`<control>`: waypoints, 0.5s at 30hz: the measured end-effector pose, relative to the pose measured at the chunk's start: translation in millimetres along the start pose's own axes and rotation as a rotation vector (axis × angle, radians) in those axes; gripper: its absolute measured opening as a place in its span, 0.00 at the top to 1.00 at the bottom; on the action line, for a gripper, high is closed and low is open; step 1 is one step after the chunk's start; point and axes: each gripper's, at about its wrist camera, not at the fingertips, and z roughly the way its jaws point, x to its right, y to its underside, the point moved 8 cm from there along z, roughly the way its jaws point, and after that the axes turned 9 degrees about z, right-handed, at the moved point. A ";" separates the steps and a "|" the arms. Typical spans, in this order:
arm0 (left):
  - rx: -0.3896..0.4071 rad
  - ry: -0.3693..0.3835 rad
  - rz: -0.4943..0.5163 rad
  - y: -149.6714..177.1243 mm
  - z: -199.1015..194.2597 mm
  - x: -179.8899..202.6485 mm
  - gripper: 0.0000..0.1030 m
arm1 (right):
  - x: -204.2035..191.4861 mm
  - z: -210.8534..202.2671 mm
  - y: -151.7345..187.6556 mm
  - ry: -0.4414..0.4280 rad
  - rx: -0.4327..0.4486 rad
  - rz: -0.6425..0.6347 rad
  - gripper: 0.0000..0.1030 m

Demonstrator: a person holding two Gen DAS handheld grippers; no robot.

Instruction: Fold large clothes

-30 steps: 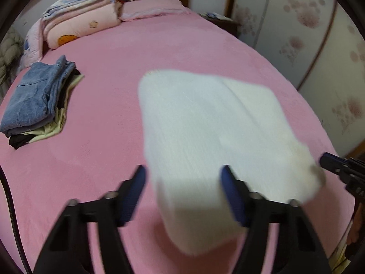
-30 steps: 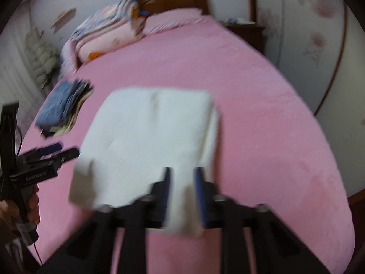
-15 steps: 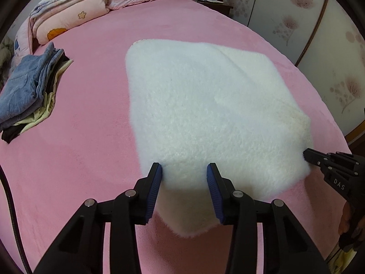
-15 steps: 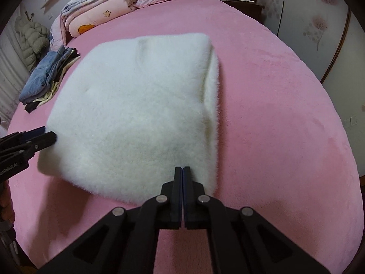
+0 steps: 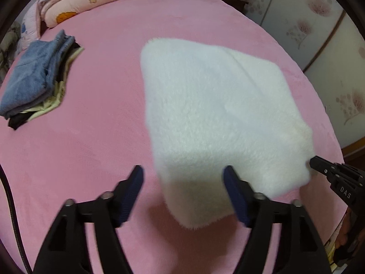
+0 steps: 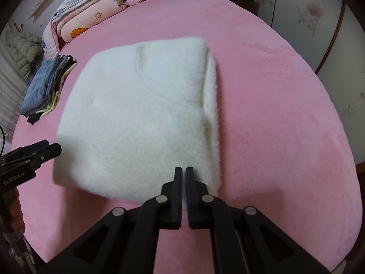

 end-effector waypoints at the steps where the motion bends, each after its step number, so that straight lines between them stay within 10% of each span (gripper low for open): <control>1: 0.007 -0.002 -0.015 -4.4 -9.1 -1.3 0.20 | -1.9 -6.0 -2.8 0.002 0.003 -0.001 0.97; 5: -0.001 0.018 -0.047 -14.9 -29.5 -2.4 0.16 | -12.8 -31.2 -13.5 -0.002 0.020 -0.019 0.93; 9: -0.005 0.030 -0.058 -24.7 -44.0 -1.4 0.15 | -21.5 -58.8 -28.9 -0.047 0.052 -0.009 0.69; 15: 0.015 0.032 -0.110 -42.2 -63.6 -7.7 0.14 | -31.5 -95.3 -60.5 -0.083 0.119 -0.033 0.66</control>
